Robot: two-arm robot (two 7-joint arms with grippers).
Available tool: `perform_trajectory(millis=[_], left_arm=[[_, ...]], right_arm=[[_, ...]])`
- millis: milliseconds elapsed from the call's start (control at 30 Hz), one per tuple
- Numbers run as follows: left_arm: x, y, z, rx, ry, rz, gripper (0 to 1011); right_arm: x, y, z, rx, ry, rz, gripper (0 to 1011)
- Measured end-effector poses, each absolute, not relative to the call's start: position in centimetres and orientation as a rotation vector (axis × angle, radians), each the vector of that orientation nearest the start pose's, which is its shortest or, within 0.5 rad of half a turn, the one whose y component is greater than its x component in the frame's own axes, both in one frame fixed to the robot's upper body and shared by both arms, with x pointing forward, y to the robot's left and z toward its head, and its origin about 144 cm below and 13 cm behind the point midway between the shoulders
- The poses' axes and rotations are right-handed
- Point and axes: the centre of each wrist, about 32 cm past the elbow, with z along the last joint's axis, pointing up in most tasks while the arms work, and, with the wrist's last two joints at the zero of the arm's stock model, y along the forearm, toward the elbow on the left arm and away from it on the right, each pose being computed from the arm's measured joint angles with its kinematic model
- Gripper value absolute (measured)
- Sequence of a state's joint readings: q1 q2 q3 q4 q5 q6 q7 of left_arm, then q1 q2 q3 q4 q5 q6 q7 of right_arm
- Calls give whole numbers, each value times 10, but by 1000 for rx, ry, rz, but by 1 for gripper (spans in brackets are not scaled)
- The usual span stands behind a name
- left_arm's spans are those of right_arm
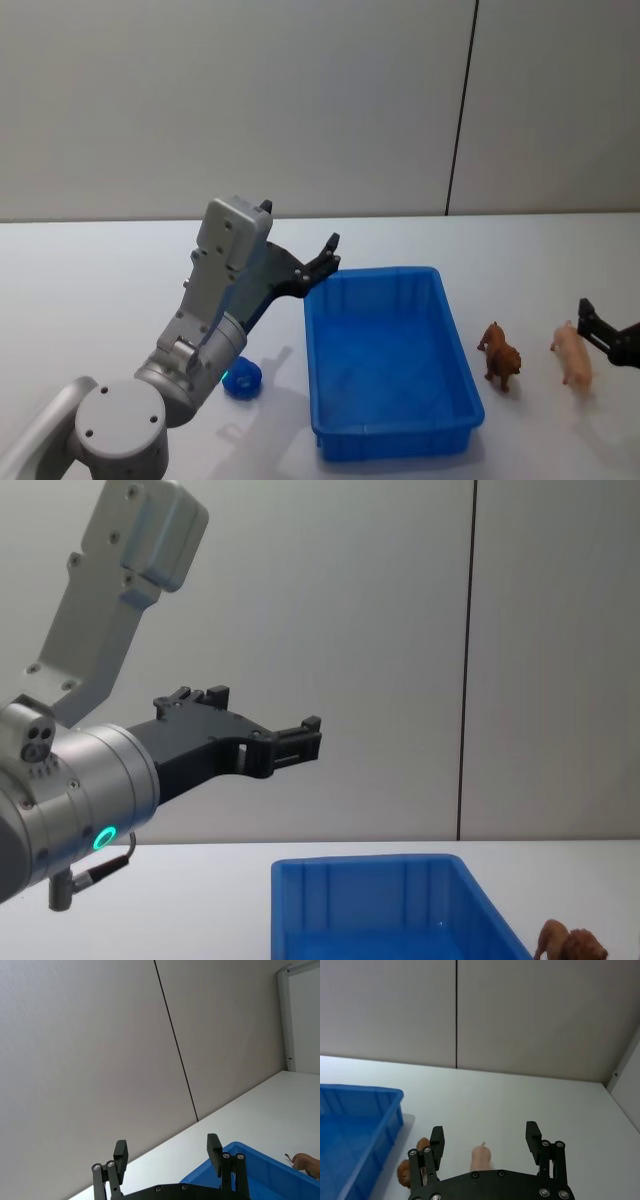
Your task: Pick up the two dolls from the table and place them into the box.
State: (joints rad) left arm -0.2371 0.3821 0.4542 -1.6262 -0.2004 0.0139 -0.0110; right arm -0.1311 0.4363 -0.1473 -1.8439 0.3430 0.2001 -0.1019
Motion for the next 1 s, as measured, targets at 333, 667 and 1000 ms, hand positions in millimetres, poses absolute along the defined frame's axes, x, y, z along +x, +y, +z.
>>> perform_trajectory(millis=[333,667,1000], left_arm=[[492,198,1204,61,-268,1124,1001],[492,198,1204,61,-268,1124,1001],[492,198,1204,61,-268,1124,1001]], right_arm=[[444,-278,1183,-263,130,-1464,1001],[472,-276,1170,-324,227,-1450,1001],[493,-271,1156,-356,308,-1433,1001]])
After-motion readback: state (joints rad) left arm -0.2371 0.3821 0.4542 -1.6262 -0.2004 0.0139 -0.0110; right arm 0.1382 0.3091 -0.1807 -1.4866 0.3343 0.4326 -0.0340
